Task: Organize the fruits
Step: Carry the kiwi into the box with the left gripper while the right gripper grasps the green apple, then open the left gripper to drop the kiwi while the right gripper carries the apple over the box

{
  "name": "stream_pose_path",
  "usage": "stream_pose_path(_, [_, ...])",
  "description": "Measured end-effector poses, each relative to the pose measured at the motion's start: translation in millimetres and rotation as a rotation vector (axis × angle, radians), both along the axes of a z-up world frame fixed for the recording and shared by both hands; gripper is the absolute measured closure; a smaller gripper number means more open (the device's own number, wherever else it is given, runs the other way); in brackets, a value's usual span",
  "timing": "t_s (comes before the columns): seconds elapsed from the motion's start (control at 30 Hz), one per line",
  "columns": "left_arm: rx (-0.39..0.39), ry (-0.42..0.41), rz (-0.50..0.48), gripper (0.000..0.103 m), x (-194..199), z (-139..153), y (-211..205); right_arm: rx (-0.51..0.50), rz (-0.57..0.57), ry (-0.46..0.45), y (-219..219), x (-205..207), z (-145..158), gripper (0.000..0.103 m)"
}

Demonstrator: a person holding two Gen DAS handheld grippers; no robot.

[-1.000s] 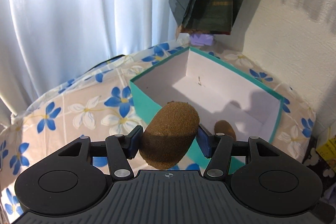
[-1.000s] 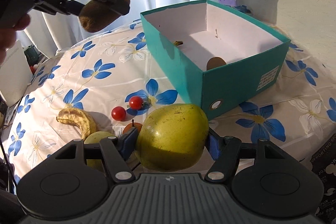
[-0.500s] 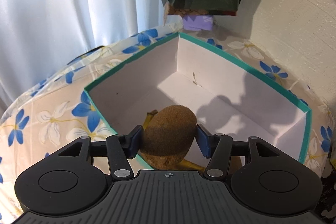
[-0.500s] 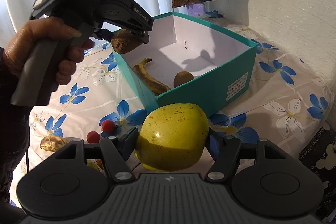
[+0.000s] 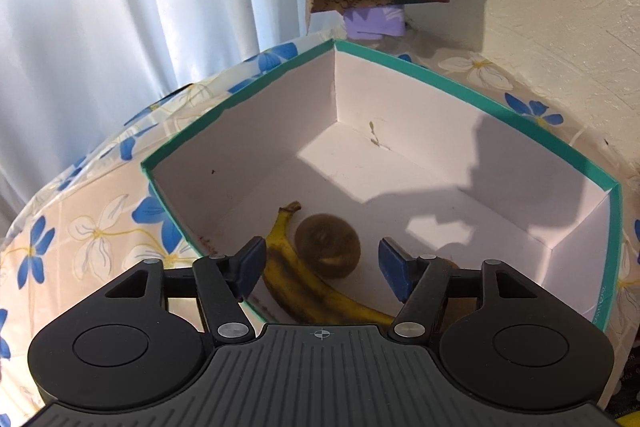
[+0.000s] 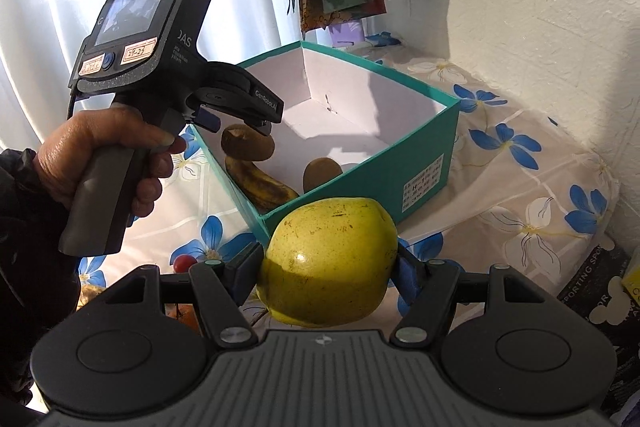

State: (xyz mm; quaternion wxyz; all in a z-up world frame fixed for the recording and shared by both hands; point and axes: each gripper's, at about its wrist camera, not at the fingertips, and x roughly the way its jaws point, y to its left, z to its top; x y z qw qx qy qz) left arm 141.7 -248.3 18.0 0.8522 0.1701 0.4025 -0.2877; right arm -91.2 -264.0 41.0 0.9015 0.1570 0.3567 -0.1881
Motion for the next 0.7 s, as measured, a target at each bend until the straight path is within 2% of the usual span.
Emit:
stream_pose_path(0.03, [-0.008,-0.008,0.002,0.020,-1.5,2.1,1.4,-0.001,-0.001,-0.002,-0.6,-0.4,1.0,0.035])
stream_pose_path(0.07, [-0.013,-0.027,0.004,0.017,-3.9,4.9,2.5,-0.003,-0.001,-0.005,-0.8,-0.9,2.0,0.035])
stream_pose_path(0.2, [-0.008,-0.064,-0.006,0.015,-12.3,14.4,10.8,-0.017,-0.004,-0.022,-3.0,-1.7,7.9,0.035])
stream_pose_path(0.27, [0.021,-0.099,0.019,0.008,-19.4,20.2,19.7,-0.028,-0.004,-0.031,-4.1,-1.1,10.8,0.035])
stream_pose_path(0.43, [-0.029,-0.113,0.081,0.008,-31.3,40.1,59.1,-0.055,-0.006,-0.062,-8.8,2.9,20.2,0.035])
stream_pose_path(0.7, [-0.055,-0.104,0.202,0.008,-53.4,54.0,125.6,-0.115,0.000,-0.098,-20.9,26.9,29.3,0.035])
